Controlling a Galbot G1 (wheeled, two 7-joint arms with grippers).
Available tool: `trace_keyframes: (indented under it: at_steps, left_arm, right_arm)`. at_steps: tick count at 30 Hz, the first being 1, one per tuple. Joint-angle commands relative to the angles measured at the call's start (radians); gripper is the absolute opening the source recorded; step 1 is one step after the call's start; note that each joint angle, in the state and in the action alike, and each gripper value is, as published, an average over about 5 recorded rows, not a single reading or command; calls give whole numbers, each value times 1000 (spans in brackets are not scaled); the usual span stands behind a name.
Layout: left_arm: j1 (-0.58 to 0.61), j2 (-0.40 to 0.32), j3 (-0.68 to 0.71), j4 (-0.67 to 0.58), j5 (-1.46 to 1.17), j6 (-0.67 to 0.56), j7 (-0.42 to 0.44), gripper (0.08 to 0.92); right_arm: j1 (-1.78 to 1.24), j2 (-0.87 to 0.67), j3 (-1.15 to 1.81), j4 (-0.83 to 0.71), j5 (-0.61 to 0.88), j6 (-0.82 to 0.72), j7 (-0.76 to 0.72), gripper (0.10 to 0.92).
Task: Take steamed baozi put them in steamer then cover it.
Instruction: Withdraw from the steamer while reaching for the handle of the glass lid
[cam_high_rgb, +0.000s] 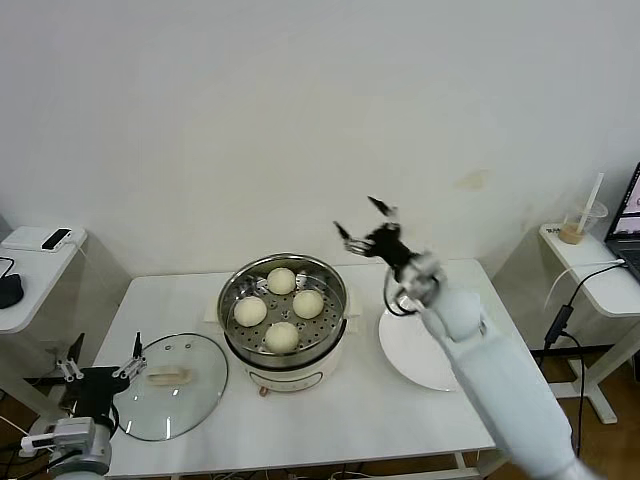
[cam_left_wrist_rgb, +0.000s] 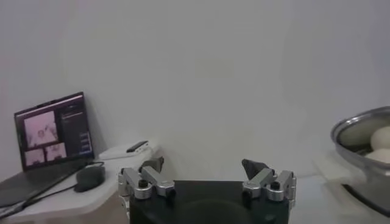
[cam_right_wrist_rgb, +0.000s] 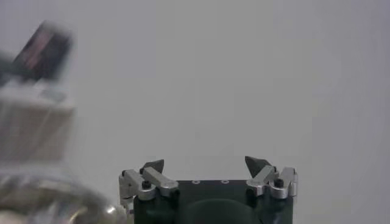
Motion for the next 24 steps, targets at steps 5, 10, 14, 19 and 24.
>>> trace_keyframes:
  at_steps: [5, 10, 14, 19, 24]
  left_arm:
    - [33, 135, -2, 272, 1029, -163, 21, 823]
    - [33, 153, 2, 391, 1256, -228, -73, 823]
    - [-35, 154, 49, 476, 1324, -241, -100, 823]
    - [-121, 180, 122, 524, 1333, -227, -71, 823]
    - [-148, 202, 162, 519, 1317, -215, -42, 823]
  right_arm:
    - [-667, 163, 650, 213, -29, 128, -27, 823]
    - [-726, 197, 647, 251, -49, 125, -22, 823]
    - [-758, 212, 637, 267, -64, 131, -19, 823]
    - [-784, 222, 634, 288, -66, 134, -15, 823]
    - [-798, 239, 637, 291, -67, 138, -11, 823]
